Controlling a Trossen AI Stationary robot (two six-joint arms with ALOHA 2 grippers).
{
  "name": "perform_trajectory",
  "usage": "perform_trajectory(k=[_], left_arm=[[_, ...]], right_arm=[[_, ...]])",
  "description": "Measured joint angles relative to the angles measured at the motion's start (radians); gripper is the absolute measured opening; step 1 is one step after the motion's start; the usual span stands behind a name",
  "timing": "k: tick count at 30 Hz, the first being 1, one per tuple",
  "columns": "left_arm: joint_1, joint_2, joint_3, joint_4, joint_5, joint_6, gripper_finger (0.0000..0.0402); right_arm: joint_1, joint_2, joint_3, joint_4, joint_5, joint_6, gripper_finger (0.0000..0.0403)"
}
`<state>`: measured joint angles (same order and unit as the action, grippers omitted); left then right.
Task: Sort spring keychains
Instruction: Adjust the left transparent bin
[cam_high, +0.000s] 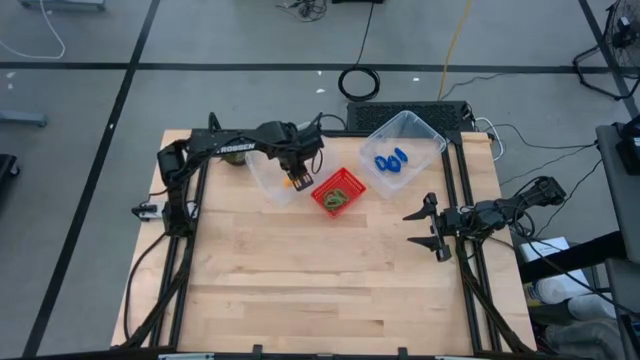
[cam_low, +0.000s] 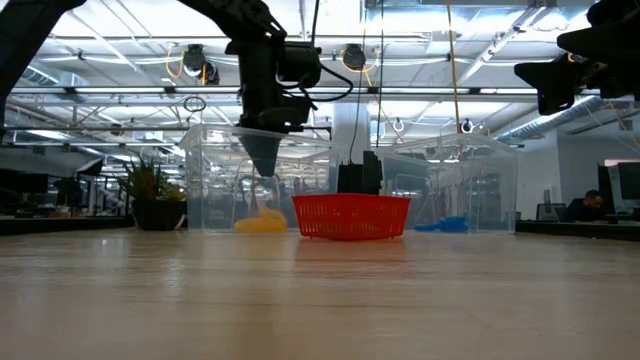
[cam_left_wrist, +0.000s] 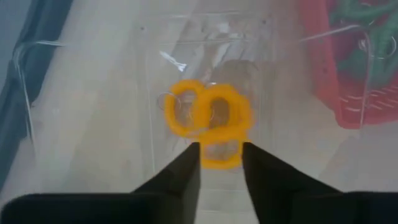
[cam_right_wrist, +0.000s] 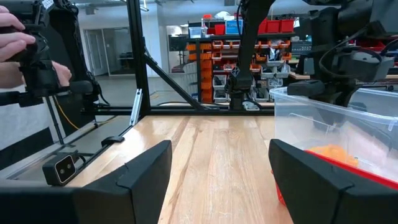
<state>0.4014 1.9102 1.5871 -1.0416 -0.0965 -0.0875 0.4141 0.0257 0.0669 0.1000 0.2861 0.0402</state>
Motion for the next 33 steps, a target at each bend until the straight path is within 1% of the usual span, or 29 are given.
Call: perform_trajectory(k=[5,8,12,15,19,21,23,25,27,29,31,33], left_arm=[[0.000,0.000,0.000,0.000,-0.020,-0.001,0.0198],[-0.007,-0.019,0.000,-0.005,-0.087,-0.001,0.0247],[-0.040,-0.092,0.000,-0.007,-0.183,-0.002,0.0309],[-0.088,-0.157,0.000,-0.009,-0.215,-0.003,0.0348],[-0.201,-0.248,0.000,-0.021,-0.316,0.000,0.0391],[-0.271,-0.288,0.000,-0.030,-0.370,-0.002,0.0396],[-0.345,-0.329,-0.008,-0.044,-0.408,-0.009,0.0390],[-0.420,-0.375,-0.053,-0.043,-0.433,-0.016,0.0381],[-0.496,-0.432,-0.155,0.041,-0.479,-0.017,0.0372],[-0.569,-0.497,-0.304,0.191,-0.537,0.001,0.0365],[-0.628,-0.553,-0.458,0.376,-0.593,0.034,0.0359],[-0.677,-0.597,-0.601,0.531,-0.618,0.053,0.0355]], right_arm=[[0.000,0.000,0.000,0.000,0.000,0.000,0.0256],[0.000,0.000,0.000,0.000,0.000,0.000,0.0256],[0.000,0.000,0.000,0.000,0.000,0.000,0.0256],[0.000,0.000,0.000,0.000,0.000,0.000,0.0256],[0.000,0.000,0.000,0.000,0.000,0.000,0.0256],[0.000,0.000,0.000,0.000,0.000,0.000,0.0256],[0.000,0.000,0.000,0.000,0.000,0.000,0.0256],[0.000,0.000,0.000,0.000,0.000,0.000,0.0256],[0.000,0.000,0.000,0.000,0.000,0.000,0.0256],[0.000,0.000,0.000,0.000,0.000,0.000,0.0256],[0.000,0.000,0.000,0.000,0.000,0.000,0.0256],[0.000,0.001,0.000,0.000,0.000,0.000,0.0256]])
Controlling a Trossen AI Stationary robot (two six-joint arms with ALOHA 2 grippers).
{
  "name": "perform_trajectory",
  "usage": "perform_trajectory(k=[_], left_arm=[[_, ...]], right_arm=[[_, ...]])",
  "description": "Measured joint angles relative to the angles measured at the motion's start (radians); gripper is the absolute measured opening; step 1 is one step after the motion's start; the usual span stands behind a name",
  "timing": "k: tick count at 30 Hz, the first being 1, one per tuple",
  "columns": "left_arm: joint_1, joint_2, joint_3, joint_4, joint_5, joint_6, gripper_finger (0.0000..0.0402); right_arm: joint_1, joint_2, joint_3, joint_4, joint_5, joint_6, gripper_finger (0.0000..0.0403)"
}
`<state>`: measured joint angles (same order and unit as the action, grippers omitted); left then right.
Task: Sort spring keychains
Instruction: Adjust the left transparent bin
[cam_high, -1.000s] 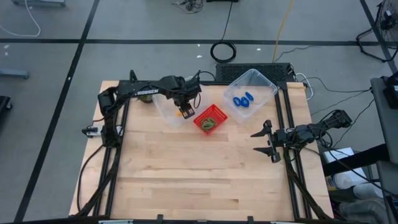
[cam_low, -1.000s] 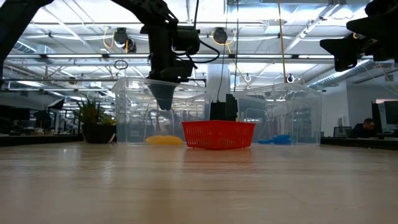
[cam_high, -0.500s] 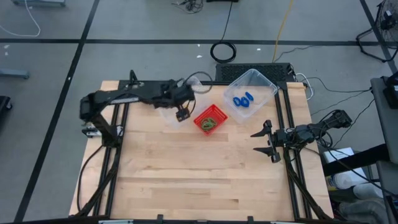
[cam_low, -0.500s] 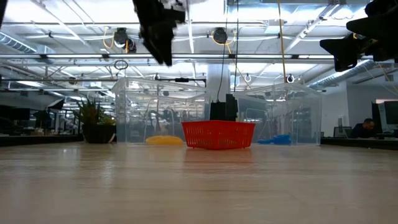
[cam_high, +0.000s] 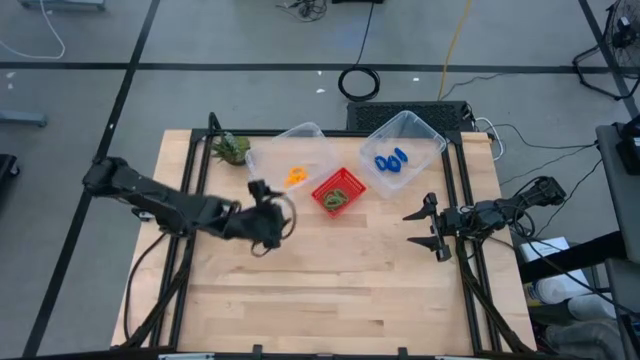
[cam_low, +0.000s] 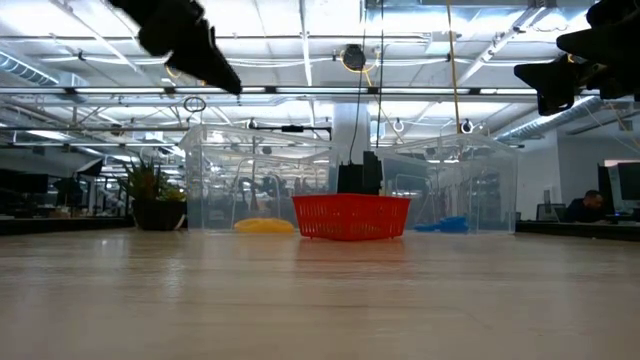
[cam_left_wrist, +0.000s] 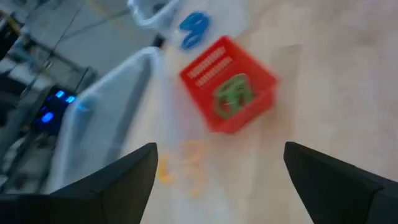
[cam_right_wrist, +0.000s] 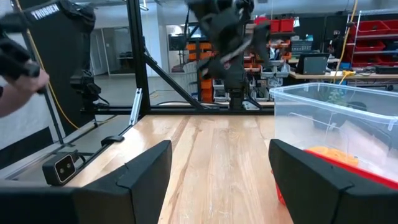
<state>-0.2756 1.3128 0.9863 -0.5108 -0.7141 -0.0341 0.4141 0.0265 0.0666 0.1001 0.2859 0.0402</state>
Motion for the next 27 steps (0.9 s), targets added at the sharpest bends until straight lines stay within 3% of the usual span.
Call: perform_trajectory(k=[5,11,21,27], left_arm=[[-0.067,-0.046,-0.265,0.355,0.009,-0.012,0.0356],[-0.097,-0.047,-0.464,0.720,0.042,0.003,0.0367],[-0.055,-0.048,-0.726,1.169,0.032,0.055,0.0359],[0.024,-0.133,-0.899,1.363,0.042,0.070,0.0358]], right_arm=[[0.000,0.001,0.000,0.000,0.000,0.000,0.0256],[0.000,0.002,0.000,-0.001,0.000,0.000,0.0256],[0.000,0.003,0.000,0.000,0.000,0.000,0.0256],[0.000,0.003,0.000,0.000,0.000,0.000,0.0256]])
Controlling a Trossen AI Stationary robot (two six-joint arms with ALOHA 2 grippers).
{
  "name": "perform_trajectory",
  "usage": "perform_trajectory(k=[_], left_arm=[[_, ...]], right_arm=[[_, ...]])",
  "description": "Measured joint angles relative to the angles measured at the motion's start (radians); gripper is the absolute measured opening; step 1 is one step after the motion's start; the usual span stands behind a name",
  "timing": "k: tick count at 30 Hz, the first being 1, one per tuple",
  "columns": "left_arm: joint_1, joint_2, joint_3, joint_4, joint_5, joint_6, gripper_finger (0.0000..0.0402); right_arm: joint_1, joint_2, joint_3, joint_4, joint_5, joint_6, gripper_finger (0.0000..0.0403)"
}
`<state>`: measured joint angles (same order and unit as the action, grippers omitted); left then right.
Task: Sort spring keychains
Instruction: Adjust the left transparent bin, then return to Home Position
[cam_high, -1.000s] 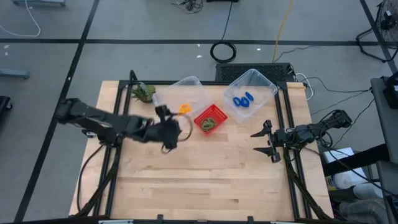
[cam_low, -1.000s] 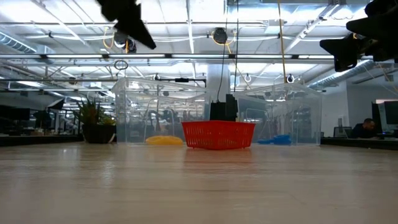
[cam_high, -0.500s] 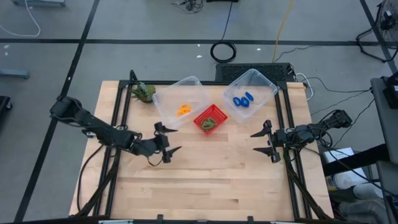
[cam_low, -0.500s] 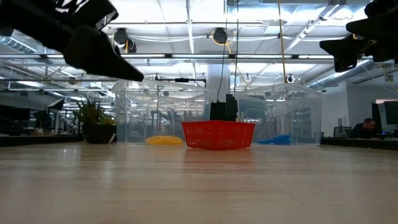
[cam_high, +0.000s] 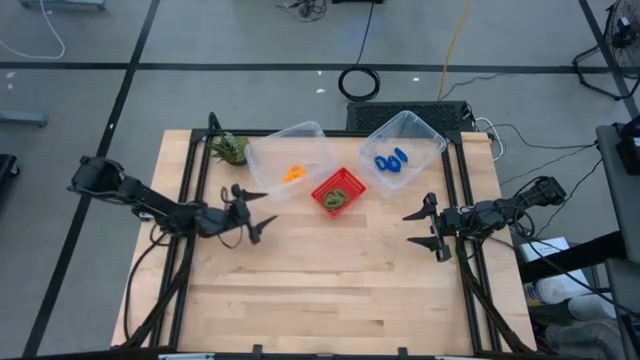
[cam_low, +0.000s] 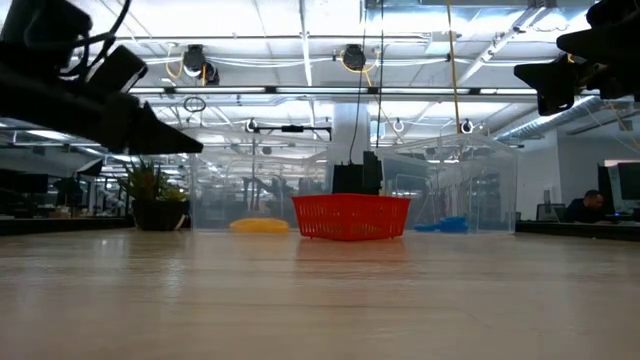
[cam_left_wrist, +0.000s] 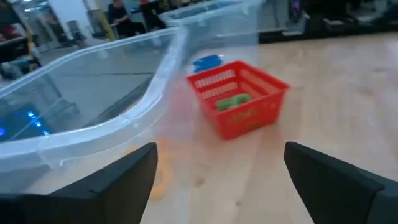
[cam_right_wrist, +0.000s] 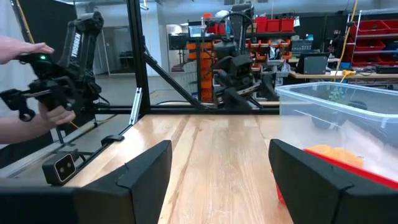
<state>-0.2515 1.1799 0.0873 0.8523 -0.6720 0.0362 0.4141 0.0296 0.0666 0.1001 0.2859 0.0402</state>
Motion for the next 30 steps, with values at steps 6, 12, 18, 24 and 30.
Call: perform_trajectory(k=[6,12,18,24,30], left_arm=[[0.048,-0.156,-0.077,-0.028,0.066,0.024,0.0369],[0.088,-0.293,-0.077,-0.072,0.107,0.089,0.0369],[0.136,-0.467,-0.076,-0.165,0.223,0.115,0.0360],[0.169,-0.636,-0.076,-0.392,0.422,0.059,0.0370],[0.219,-0.851,-0.076,-0.615,0.650,0.034,0.0378]], right_arm=[[0.000,0.000,0.000,0.000,0.000,0.000,0.0256],[0.000,0.000,0.000,0.000,0.000,0.000,0.0256],[0.000,0.000,0.000,0.000,0.000,0.000,0.0256],[0.000,0.000,0.000,0.000,0.000,0.000,0.0256],[0.000,0.000,0.000,0.000,0.000,0.000,0.0256]])
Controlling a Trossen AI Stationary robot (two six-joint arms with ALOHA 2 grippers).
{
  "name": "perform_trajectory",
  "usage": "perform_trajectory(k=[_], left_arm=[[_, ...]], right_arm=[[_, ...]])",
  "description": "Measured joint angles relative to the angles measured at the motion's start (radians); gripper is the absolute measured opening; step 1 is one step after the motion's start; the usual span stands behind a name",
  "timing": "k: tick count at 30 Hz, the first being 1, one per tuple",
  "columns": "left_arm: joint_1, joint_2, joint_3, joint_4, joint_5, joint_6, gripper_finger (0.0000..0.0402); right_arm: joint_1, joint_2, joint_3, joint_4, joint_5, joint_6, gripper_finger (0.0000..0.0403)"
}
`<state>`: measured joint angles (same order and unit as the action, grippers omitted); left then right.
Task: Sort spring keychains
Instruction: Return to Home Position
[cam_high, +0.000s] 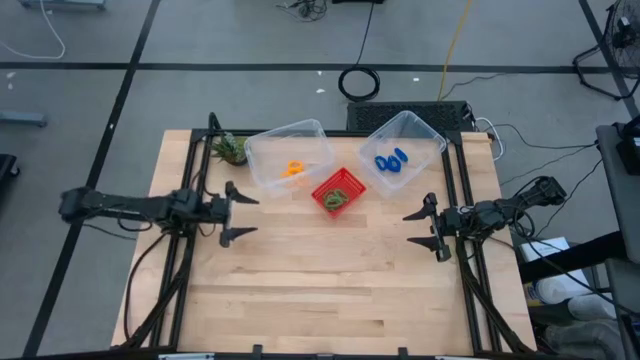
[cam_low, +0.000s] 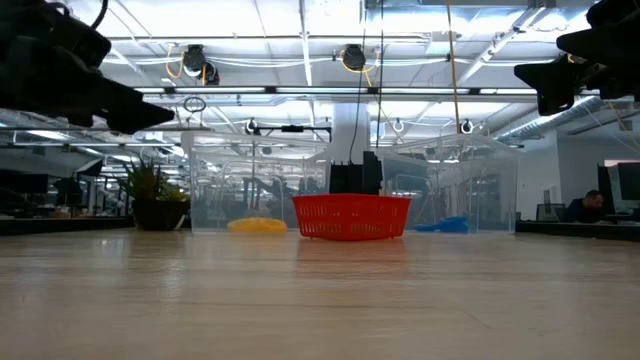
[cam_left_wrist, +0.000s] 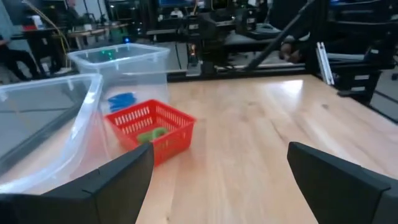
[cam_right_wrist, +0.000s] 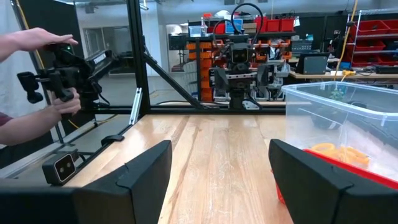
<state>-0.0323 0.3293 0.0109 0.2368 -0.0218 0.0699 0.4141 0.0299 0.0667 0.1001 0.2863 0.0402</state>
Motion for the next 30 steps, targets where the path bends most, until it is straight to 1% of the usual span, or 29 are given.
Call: perform_trajectory(k=[4,7,11,15,22,30], left_arm=[[0.029,-0.155,0.001,-0.206,0.022,-0.007,0.0374],[0.034,-0.215,0.005,-0.223,0.020,-0.021,0.0369],[0.028,-0.229,0.005,-0.226,0.021,-0.012,0.0366],[0.032,-0.232,0.005,-0.227,0.021,-0.039,0.0365],[0.069,-0.302,0.005,-0.228,0.005,-0.049,0.0365],[0.073,-0.305,0.004,-0.229,0.003,-0.049,0.0365]], right_arm=[[0.000,0.000,0.000,0.000,0.000,0.000,0.0256],[0.000,0.000,0.000,0.000,0.000,0.000,0.0256],[0.000,0.000,0.000,0.000,0.000,0.000,0.0256],[0.000,0.001,0.000,0.000,0.000,0.000,0.0256],[0.000,0.001,0.000,0.000,0.000,0.000,0.0256],[0.000,0.001,0.000,0.000,0.000,0.000,0.0256]])
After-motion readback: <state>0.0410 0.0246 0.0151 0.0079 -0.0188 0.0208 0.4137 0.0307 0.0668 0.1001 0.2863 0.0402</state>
